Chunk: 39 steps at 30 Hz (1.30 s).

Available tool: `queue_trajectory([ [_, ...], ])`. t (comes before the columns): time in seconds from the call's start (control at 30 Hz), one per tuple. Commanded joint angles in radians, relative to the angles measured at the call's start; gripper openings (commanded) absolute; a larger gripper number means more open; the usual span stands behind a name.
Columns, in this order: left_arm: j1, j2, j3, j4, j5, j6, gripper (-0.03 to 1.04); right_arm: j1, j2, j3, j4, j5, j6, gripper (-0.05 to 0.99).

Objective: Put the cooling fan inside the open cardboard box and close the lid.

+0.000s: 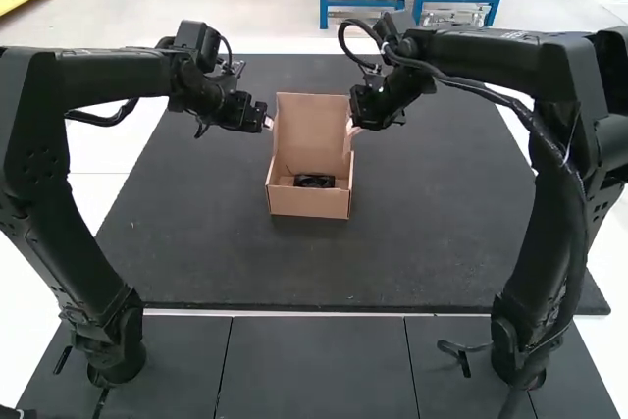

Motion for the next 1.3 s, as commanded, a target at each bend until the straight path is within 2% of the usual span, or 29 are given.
queue_trajectory([
  [0.0,-0.014,-0.025,-0.007,-0.002,0.014,0.007,0.97,0.009,-0.024,-0.01,-0.013,0.012,0.003,-0.01],
  [0.27,-0.014,-0.045,-0.061,-0.002,0.021,0.009,0.97,0.009,-0.029,-0.01,-0.047,0.012,0.003,-0.01],
  [0.5,-0.037,-0.079,-0.113,0.008,0.032,0.006,0.97,0.02,-0.029,-0.015,-0.102,0.006,-0.006,-0.01],
  [0.8,-0.038,-0.09,-0.131,0.016,0.038,0.001,0.97,0.048,-0.029,-0.027,-0.131,-0.024,-0.009,-0.01],
  [0.87,-0.038,-0.09,-0.131,0.015,0.038,0.001,0.97,0.054,-0.029,-0.03,-0.14,-0.047,-0.011,-0.01],
  [1.17,-0.038,-0.097,-0.154,0.01,0.038,0.001,0.97,0.084,-0.029,-0.072,-0.169,-0.066,-0.021,-0.01],
  [1.27,-0.038,-0.1,-0.168,0.008,0.038,0.003,0.97,0.084,-0.029,-0.095,-0.175,-0.057,-0.038,-0.01],
])
